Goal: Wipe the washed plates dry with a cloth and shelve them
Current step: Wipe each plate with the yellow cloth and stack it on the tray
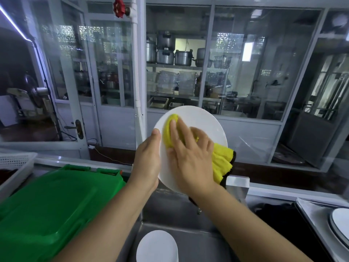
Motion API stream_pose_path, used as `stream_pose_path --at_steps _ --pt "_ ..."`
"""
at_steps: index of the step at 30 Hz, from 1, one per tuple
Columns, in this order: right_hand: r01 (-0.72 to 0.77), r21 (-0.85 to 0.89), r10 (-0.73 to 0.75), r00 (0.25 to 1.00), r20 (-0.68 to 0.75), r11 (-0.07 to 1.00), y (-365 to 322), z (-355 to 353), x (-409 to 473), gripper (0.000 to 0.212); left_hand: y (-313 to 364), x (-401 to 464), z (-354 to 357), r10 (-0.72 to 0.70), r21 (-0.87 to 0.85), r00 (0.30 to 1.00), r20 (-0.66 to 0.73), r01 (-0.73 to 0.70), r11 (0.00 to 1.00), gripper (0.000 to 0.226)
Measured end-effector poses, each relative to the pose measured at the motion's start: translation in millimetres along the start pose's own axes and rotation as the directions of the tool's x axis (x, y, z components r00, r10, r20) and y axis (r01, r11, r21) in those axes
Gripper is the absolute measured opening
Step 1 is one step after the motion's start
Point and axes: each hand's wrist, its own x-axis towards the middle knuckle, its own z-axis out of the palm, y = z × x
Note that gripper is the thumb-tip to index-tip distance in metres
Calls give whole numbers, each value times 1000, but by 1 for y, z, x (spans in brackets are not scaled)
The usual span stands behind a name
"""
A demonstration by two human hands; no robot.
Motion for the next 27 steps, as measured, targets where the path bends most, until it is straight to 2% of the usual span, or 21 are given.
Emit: stream_pose_path --at_steps 3,8,12,16,23,27 --pt "98 6 -98 994 40 995 -19 2 -28 58 2 6 -3 -45 -125 999 -16 42 991 34" --pt "181 16 -182 983 31 983 -18 11 -62 55 4 3 -6 -82 -187 996 -34 74 980 34" --pt "259 -13 -258 966 4 966 15 16 -77 49 1 8 -15 -56 -110 993 -101 45 993 27" --pt "286 -19 -286 958 -12 958 42 17 -77 45 2 8 -21 -11 1 999 -53 11 1000 27" --pt "157 -63 -158 987 -8 986 65 8 -46 52 12 6 -32 32 176 995 97 -48 983 36" --pt "56 -64 -58 998 -31 996 61 2 -18 53 13 -1 -30 29 246 993 113 -56 968 43"
